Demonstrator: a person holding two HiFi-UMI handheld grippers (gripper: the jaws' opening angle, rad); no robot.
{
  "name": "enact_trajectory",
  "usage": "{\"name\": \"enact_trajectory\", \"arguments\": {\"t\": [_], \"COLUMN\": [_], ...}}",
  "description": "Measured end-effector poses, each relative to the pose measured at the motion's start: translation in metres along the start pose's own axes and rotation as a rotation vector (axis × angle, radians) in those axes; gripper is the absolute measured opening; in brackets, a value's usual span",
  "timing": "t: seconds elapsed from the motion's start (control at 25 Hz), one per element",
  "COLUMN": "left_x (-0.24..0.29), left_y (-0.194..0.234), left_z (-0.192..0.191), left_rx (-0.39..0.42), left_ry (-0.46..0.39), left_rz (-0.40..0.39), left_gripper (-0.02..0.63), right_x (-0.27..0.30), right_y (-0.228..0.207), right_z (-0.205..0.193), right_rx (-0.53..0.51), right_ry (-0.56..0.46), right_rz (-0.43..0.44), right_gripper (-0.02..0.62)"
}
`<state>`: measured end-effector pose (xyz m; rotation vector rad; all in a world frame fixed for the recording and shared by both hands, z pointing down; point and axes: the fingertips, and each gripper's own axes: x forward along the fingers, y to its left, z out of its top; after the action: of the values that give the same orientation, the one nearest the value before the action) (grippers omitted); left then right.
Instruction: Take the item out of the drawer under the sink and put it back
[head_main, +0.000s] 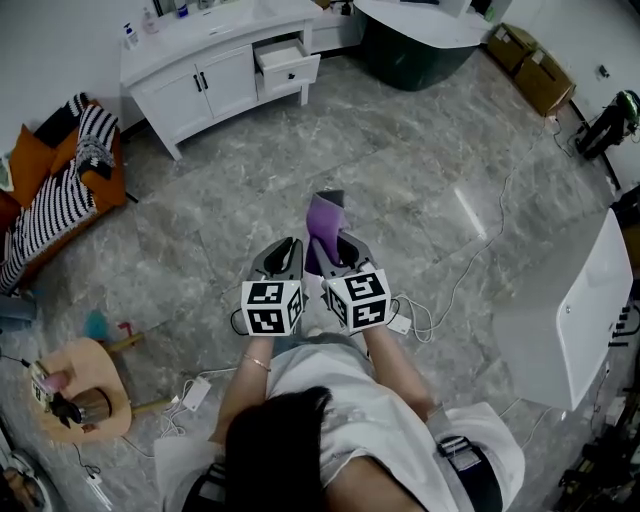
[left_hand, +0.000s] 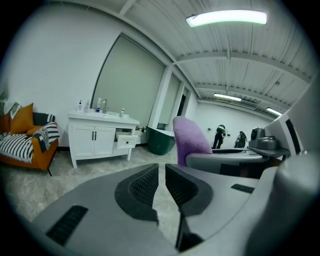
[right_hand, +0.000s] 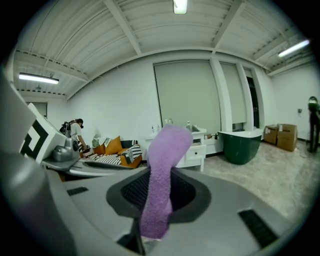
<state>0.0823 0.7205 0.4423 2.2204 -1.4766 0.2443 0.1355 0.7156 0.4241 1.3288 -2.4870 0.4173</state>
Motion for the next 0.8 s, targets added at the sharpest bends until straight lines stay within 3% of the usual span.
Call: {"name": "enact_trajectory", "arguments": {"t": [0.8], "left_x": [0.110], "left_y": [0.087], "left_z": [0.078], "left_rx": [-0.022], "left_ry": [0.018], "left_rz": [-0.032], "left_gripper": [0.046], "right_x": [0.136], "right_y": [-0.046], "right_z": [0.050], "right_rx": [0.032], "right_ry": [0.056], "right_rz": [-0.048], "right_gripper": [0.097]}}
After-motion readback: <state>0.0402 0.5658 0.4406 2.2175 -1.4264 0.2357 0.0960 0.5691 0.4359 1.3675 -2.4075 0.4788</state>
